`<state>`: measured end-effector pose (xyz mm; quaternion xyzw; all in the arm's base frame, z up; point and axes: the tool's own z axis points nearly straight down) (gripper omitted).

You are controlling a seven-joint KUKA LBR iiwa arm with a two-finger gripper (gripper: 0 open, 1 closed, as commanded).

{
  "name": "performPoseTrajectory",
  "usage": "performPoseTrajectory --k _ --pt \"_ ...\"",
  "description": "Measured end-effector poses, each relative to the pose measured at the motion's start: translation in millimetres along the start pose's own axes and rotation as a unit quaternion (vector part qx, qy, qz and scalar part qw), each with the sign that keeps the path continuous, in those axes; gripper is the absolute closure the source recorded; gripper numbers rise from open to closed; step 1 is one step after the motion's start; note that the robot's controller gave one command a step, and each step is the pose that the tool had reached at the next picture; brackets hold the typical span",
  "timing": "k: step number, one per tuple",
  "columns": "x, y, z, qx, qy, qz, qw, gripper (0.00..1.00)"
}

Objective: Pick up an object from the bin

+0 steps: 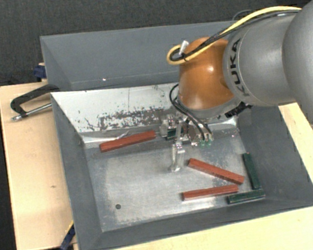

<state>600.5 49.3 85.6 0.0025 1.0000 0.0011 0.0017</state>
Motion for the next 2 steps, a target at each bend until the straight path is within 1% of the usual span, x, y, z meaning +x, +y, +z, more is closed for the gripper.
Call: performPoseTrajectory --k 1,2 --pt "9.7 -43 -5 0.0 0.0006 -0.076 0.9971 0.0" --pt "22.6 -60 -3 0.002 0.0012 -0.139 0.9903 0.0"
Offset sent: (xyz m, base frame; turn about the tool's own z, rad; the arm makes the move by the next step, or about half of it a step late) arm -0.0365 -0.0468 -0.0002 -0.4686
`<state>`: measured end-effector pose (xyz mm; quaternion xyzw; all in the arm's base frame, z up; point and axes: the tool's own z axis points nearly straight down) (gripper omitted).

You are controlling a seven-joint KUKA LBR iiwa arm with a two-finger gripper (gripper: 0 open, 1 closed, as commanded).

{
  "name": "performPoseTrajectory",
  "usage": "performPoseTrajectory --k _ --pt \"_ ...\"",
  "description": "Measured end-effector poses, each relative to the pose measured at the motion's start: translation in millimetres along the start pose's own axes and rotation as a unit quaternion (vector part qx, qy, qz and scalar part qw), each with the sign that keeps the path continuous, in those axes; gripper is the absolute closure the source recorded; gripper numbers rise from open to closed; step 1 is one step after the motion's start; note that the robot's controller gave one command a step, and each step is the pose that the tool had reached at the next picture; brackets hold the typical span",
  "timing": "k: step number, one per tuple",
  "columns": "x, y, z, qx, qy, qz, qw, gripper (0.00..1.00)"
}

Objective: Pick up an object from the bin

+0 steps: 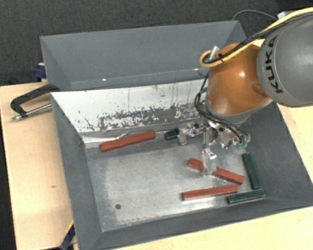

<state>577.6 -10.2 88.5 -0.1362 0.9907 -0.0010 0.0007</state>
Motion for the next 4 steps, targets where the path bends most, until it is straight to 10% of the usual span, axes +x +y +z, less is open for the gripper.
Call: performPoseTrajectory --k 1,2,3,4 --pt "7.4 -15 1 -0.001 -0.0009 -0.09 0.9959 0.0" --pt "41.6 -52 12 -0.002 -0.0012 0.014 0.9999 0.0" --pt "85.4 1 11 -0.001 -0.0035 -0.199 0.98 1.0" --pt "85.4 1 11 -0.001 -0.0035 -0.198 0.9801 1.0"
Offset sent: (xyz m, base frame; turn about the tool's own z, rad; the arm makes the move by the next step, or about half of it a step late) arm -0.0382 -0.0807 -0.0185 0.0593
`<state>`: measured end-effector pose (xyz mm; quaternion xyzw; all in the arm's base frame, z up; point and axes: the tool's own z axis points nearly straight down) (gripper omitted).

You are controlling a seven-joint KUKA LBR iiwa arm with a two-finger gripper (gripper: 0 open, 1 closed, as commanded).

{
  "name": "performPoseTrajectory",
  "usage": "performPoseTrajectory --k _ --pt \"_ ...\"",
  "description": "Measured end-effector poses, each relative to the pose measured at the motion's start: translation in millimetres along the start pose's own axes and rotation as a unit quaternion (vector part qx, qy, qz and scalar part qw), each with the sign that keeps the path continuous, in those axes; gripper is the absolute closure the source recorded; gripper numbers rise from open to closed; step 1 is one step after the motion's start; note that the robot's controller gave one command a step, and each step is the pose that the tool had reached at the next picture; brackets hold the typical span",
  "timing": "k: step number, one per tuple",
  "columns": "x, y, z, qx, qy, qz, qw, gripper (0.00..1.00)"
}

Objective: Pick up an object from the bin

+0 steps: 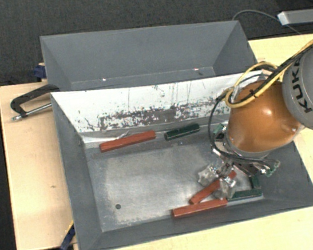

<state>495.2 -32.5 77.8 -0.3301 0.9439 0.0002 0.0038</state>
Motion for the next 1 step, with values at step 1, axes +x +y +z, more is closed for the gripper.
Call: performPoseTrajectory --k 1 --pt "0.9 -8.8 -170.0 0.002 -0.0006 -0.003 1.0 1.0"
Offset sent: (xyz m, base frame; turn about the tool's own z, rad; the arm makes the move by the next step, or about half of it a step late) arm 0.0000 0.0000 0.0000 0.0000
